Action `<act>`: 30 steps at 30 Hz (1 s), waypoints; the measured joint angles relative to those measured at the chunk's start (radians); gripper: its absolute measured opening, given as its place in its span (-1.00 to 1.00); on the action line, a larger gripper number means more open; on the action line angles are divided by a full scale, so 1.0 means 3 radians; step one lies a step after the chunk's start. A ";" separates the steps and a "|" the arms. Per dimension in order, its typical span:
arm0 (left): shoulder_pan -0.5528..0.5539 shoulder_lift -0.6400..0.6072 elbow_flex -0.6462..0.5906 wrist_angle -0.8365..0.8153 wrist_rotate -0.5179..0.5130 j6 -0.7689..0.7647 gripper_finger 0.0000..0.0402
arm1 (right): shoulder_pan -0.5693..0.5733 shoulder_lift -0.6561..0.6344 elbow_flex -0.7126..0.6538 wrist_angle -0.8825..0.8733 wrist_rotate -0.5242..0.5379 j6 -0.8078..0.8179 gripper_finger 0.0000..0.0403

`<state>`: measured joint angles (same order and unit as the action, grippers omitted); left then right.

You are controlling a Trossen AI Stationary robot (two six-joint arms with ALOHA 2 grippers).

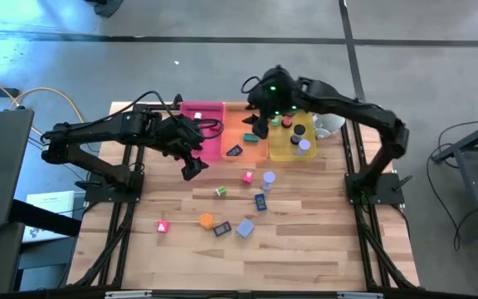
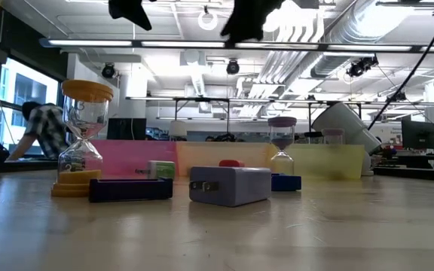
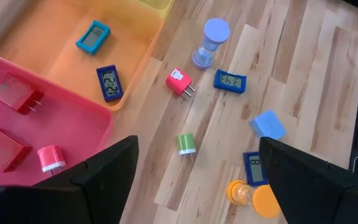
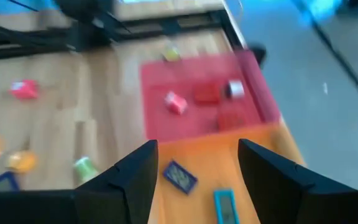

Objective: Pick & Place Office items
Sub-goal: Put the violet hourglass into the yellow bin

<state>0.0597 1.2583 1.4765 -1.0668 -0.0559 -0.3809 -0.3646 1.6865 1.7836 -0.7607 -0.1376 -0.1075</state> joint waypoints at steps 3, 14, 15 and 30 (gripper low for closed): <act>0.0000 0.0000 0.0000 0.0001 0.0001 -0.0058 0.62 | 0.0135 -0.0179 0.0000 0.0098 0.0002 -0.0084 0.05; -0.0276 0.0000 0.0000 0.0044 0.0000 -0.0164 0.62 | 0.0459 -0.0393 -0.0001 0.0062 0.0101 0.0010 0.62; -0.0315 0.0000 0.0000 0.0056 0.0000 -0.0197 0.62 | 0.0486 -0.0396 -0.0001 0.0060 0.0169 0.0012 0.68; -0.0892 0.0000 0.0000 0.0107 0.0000 -0.0589 0.62 | 0.1018 -0.0729 0.0000 -0.0168 0.0692 0.0302 0.92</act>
<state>-0.2078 1.2583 1.4765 -1.0346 -0.0559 -0.5575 -0.0593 1.4679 1.7836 -0.8112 0.0698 -0.0169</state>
